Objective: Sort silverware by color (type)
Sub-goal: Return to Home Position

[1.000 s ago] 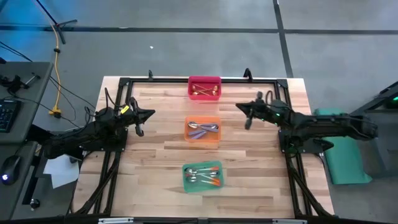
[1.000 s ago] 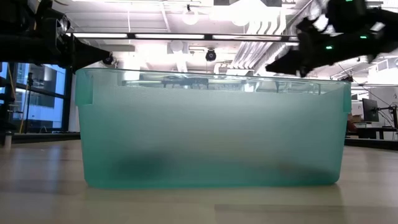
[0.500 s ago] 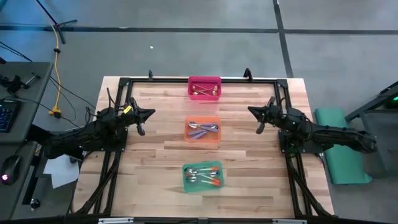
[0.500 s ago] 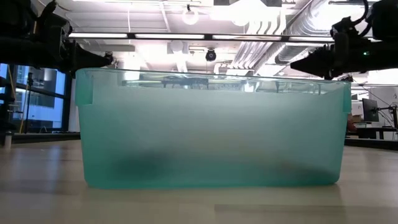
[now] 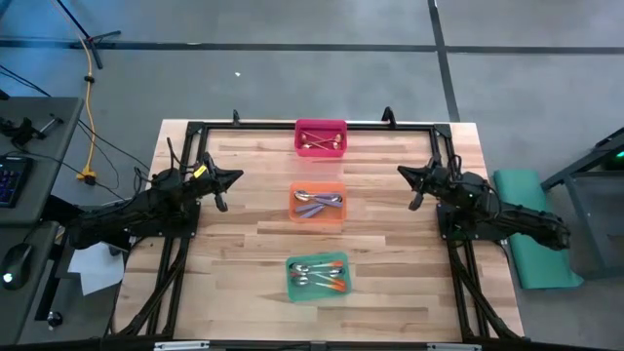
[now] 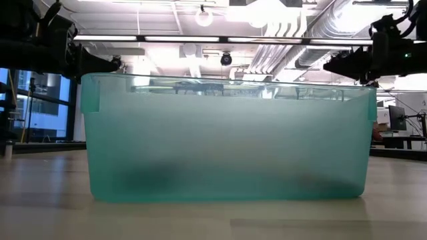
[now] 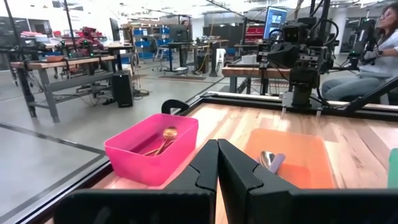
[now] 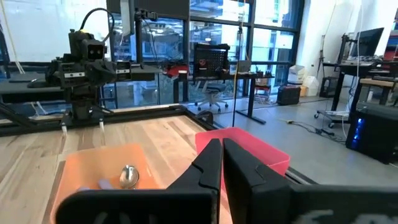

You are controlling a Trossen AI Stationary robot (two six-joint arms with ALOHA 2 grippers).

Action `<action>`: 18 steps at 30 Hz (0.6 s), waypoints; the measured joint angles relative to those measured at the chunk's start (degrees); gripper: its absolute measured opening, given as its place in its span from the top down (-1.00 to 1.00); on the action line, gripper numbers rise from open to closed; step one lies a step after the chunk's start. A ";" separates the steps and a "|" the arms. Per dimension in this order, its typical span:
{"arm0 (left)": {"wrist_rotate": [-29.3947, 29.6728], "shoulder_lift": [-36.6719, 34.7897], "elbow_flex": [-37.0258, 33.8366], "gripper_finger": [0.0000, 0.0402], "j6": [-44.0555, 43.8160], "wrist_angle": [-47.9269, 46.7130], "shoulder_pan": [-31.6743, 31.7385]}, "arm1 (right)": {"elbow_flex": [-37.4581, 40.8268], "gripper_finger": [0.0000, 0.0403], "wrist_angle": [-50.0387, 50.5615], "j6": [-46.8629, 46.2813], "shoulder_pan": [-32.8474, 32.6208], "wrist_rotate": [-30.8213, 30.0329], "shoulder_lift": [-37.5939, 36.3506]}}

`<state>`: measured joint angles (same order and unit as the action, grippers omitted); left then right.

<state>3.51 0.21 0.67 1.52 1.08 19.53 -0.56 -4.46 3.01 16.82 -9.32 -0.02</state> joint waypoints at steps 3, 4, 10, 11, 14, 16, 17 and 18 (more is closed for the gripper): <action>0.22 0.00 0.00 1.00 0.59 0.00 0.02 | 0.00 1.00 0.34 0.36 0.00 -0.09 0.37; 0.22 0.00 0.00 1.00 0.69 0.00 0.08 | 0.00 1.00 0.73 0.41 0.00 -0.20 0.11; 0.00 0.00 0.00 1.00 0.47 -0.05 1.63 | 0.02 1.00 0.20 0.12 0.02 -1.17 0.27; 0.00 0.00 0.00 1.00 0.34 -0.07 1.90 | 0.02 1.00 0.27 -0.24 0.02 -1.59 0.29; -0.02 0.00 0.00 1.00 0.24 -0.11 2.28 | 0.02 1.00 1.57 -1.00 0.03 -4.01 0.39; -0.02 0.04 0.00 1.00 0.24 -0.13 2.37 | 0.02 1.00 1.51 0.11 0.06 -4.58 0.42; -0.04 0.04 0.00 1.00 0.22 -0.13 2.36 | 0.02 1.00 1.49 0.48 0.04 -4.64 0.38; -0.02 0.04 0.00 1.00 0.16 -0.15 2.36 | 0.04 1.00 1.49 0.50 0.04 -4.64 0.36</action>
<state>3.49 0.25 0.67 1.69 0.93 21.89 -0.51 -2.96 3.51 16.86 -13.96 0.34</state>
